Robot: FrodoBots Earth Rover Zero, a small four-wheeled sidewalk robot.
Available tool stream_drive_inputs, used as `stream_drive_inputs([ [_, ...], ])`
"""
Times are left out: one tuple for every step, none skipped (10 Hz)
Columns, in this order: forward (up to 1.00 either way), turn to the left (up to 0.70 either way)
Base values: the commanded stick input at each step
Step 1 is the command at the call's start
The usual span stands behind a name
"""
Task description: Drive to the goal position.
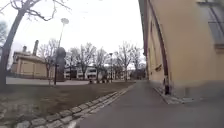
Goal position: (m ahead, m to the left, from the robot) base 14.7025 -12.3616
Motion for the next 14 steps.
stream_drive_inputs([
  [0.7,0.0],
  [0.7,0.0],
  [0.7,0.0],
  [0.7,0.01],
  [0.7,0.26],
  [0.7,0.0],
  [0.7,0.0],
  [0.7,0.0],
  [0.7,0.0],
  [0.7,0.0],
  [0.7,-0.24],
  [0.7,-0.35],
  [0.7,-0.35],
  [0.7,-0.35],
])
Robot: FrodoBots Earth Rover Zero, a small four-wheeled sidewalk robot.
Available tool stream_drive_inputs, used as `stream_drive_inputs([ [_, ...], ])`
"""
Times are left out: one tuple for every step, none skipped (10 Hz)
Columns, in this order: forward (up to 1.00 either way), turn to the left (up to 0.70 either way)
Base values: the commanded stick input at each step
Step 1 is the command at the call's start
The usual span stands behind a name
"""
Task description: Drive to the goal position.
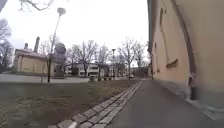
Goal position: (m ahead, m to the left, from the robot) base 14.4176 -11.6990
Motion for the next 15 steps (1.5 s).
stream_drive_inputs([
  [0.7,-0.35],
  [0.7,-0.35],
  [0.7,-0.35],
  [0.7,-0.35],
  [0.7,-0.35],
  [0.7,-0.12],
  [0.7,-0.22],
  [0.7,-0.12],
  [0.7,0.0],
  [0.7,0.0],
  [0.7,0.0],
  [0.7,-0.31],
  [0.7,0.0],
  [0.7,0.0],
  [0.7,0.0],
])
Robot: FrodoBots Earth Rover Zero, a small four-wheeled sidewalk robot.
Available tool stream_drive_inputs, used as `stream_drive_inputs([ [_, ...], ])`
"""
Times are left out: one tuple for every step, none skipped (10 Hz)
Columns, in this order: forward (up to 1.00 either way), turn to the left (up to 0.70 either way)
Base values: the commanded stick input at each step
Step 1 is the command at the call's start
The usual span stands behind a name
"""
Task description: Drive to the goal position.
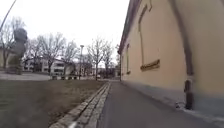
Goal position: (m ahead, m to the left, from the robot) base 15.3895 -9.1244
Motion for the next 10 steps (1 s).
stream_drive_inputs([
  [0.7,0.0],
  [0.7,0.0],
  [0.7,0.0],
  [0.7,0.0],
  [0.7,0.0],
  [0.7,0.0],
  [0.7,0.0],
  [0.7,-0.16],
  [0.7,-0.19],
  [0.7,0.0],
])
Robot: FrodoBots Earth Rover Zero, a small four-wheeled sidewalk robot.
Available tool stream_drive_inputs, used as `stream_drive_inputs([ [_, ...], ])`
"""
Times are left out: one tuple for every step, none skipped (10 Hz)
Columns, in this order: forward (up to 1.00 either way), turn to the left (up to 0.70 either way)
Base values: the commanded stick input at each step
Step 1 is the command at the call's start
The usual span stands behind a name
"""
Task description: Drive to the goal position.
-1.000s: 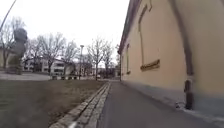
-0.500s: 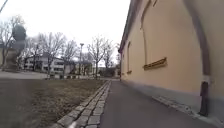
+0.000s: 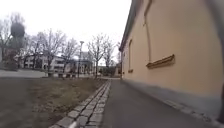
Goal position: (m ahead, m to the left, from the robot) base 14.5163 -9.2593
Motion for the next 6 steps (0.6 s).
stream_drive_inputs([
  [0.7,0.0],
  [0.7,0.0],
  [0.7,0.0],
  [0.7,0.0],
  [0.7,0.0],
  [0.7,0.0],
])
